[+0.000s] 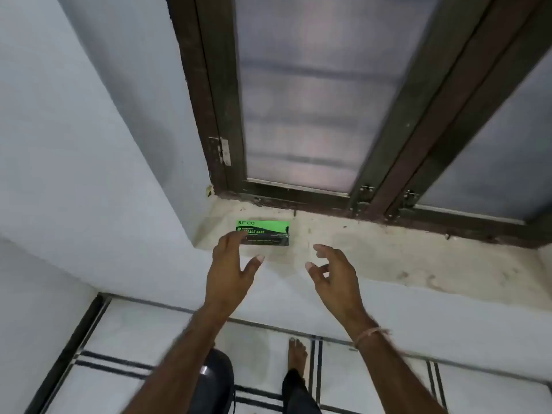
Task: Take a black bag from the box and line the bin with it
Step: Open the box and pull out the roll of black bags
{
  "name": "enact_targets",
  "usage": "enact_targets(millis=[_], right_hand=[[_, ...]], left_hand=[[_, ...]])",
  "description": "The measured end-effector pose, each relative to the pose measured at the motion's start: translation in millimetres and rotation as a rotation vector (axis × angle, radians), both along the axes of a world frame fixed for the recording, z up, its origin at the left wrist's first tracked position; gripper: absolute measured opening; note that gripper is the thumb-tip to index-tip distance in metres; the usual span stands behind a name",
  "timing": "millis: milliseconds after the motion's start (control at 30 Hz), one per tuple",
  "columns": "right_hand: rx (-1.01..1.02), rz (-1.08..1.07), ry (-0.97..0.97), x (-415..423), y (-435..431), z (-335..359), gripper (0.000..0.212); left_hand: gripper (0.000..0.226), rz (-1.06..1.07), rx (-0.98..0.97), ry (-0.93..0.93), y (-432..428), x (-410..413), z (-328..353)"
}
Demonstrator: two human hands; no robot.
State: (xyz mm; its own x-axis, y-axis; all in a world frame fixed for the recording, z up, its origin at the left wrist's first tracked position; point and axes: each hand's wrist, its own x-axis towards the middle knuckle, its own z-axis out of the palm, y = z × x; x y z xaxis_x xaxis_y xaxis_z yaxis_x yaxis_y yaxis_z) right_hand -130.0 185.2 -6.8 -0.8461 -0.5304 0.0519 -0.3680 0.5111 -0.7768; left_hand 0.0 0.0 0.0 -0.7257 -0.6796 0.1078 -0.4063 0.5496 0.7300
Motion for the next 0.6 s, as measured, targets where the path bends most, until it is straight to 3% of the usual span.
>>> enact_targets(millis=[167, 267, 467, 600], right_hand=[[0.063, 0.197, -0.171, -57.8, -46.5, -16.9, 0.064], [0.077, 0.335, -0.190, -83.2, -71.4, -28.2, 0.071], [0.035, 0.419, -0.195, -101.3, -84.6, -41.5, 0.057], [-0.097, 0.349, -0.321, -106.0, -81.4, -31.3, 0.048]], left_hand=[[0.083, 0.010, -0.035, -0.227, -34.3, -48.5, -17.7], [0.082, -0.027, -0.028, -0.295, -47.5, -65.7, -29.6], [0.058, -0.046, -0.066, -0.270, -57.4, -74.7, -40.7], [0.052, -0.073, 0.074, -0.100, -61.5, -66.9, -37.4]])
